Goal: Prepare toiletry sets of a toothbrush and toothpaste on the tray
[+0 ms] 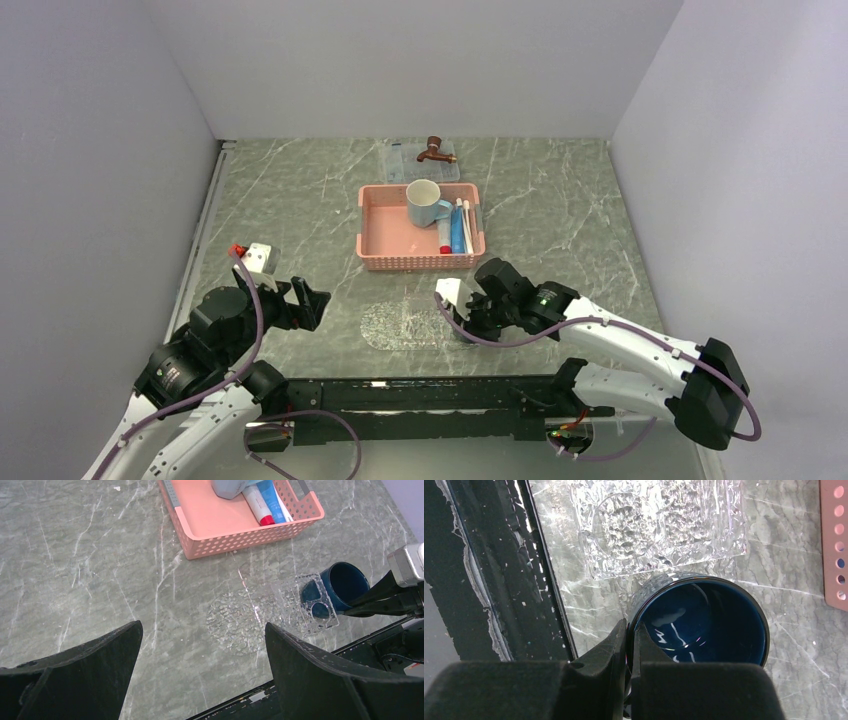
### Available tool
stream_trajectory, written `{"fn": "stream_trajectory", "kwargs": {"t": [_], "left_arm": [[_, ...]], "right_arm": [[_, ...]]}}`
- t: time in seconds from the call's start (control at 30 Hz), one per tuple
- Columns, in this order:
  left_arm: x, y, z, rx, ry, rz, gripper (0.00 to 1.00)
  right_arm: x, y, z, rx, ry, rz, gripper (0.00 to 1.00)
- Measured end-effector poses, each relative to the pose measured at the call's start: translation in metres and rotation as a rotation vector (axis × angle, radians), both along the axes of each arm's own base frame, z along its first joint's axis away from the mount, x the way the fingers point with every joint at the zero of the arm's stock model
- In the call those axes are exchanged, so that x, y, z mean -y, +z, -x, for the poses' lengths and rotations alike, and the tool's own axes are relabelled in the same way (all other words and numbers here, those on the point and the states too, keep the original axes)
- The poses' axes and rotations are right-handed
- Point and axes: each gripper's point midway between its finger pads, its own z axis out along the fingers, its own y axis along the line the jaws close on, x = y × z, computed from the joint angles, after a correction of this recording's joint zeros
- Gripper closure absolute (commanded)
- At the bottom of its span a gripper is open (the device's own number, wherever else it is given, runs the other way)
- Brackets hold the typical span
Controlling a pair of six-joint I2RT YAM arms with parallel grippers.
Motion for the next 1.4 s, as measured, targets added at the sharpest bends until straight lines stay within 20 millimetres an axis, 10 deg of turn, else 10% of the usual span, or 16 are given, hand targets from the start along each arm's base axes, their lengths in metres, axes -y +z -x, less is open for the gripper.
{"fn": "stream_trajectory", "kwargs": {"t": [1.0,1.4], "left_arm": [[0.0,0.0,0.0,0.0,0.0,0.0,0.01],[0.0,0.001,0.001,0.005,-0.001,0.004,0.01]], "right_arm": [[-0.005,0.002,-0.007,0.02,-0.014,-0.013,0.63],[-0.012,0.036,-0.016,0.065,-0.031,-0.059,0.6]]}}
